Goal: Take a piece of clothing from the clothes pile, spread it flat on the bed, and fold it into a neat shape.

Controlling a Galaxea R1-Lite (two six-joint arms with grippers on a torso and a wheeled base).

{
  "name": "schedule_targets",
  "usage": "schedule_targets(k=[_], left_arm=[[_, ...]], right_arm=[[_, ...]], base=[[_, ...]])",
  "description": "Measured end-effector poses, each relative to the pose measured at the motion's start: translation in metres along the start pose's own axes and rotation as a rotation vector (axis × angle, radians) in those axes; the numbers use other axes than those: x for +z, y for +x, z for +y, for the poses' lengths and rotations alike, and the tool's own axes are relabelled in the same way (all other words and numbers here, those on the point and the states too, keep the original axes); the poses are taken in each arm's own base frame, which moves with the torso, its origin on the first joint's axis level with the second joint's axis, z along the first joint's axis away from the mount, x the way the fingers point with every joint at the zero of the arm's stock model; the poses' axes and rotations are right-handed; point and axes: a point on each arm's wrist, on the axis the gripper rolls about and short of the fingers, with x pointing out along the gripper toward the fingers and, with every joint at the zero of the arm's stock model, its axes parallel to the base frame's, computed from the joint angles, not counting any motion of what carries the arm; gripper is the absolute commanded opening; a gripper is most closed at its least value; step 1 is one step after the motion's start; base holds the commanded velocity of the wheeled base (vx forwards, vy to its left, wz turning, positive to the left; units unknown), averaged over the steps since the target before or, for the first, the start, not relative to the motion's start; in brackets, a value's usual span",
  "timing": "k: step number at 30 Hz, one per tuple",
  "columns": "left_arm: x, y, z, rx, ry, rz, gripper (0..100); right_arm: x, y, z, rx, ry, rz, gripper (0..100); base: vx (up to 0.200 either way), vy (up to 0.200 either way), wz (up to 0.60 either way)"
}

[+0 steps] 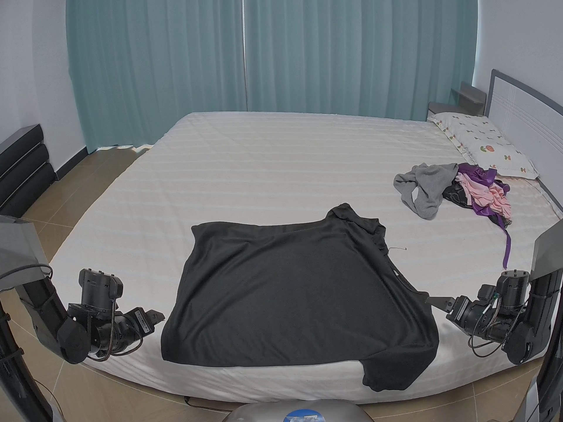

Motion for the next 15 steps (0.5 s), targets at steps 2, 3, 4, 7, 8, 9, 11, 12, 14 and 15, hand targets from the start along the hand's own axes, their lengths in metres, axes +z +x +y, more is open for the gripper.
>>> schedule_targets(k=[2, 3, 4, 7, 8, 9, 11, 12, 14, 15], left_arm=[[0.0002, 0.0001, -0.0002, -0.001, -0.001, -0.001, 100], [0.0003, 0.0002, -0.0003, -0.001, -0.001, -0.001, 100], [0.0003, 0.0002, -0.0005, -0.002, -0.001, -0.001, 100], [0.0012, 0.0006, -0.0016, -0.006, -0.003, -0.005, 100], [0.0017, 0.0006, -0.002, -0.008, -0.004, -0.007, 100], [0.002, 0.0007, -0.0021, -0.008, -0.005, -0.009, 100], [0.0035, 0.0009, -0.002, -0.009, -0.01, -0.014, 100], [0.004, 0.001, -0.0019, -0.009, -0.011, -0.016, 100], [0.0054, 0.0012, -0.002, -0.01, -0.016, -0.02, 100], [0.006, 0.0013, -0.002, -0.011, -0.02, -0.022, 100]], right_arm=[[0.0004, -0.0003, 0.0004, 0.002, -0.001, -0.003, 100], [0.0006, -0.0005, 0.0006, 0.002, -0.001, -0.004, 100], [0.0007, -0.0006, 0.0008, 0.003, -0.002, -0.004, 100], [0.0014, -0.0009, 0.0014, 0.005, -0.003, -0.008, 100], [0.0016, -0.0011, 0.0016, 0.006, -0.003, -0.009, 100], [0.0019, -0.0013, 0.0019, 0.007, -0.004, -0.01, 100], [0.0022, -0.0016, 0.0023, 0.008, -0.005, -0.013, 100], [0.0024, -0.0017, 0.0024, 0.008, -0.006, -0.014, 100], [0.0026, -0.0019, 0.0027, 0.009, -0.006, -0.015, 100], [0.0026, -0.002, 0.0027, 0.009, -0.006, -0.014, 100]], base=[[0.0, 0.0, 0.0], [0.0, 0.0, 0.0], [0.0, 0.0, 0.0], [0.0, 0.0, 0.0], [0.0, 0.0, 0.0], [0.2, 0.0, 0.0], [0.2, 0.0, 0.0], [0.2, 0.0, 0.0], [0.2, 0.0, 0.0], [0.2, 0.0, 0.0]])
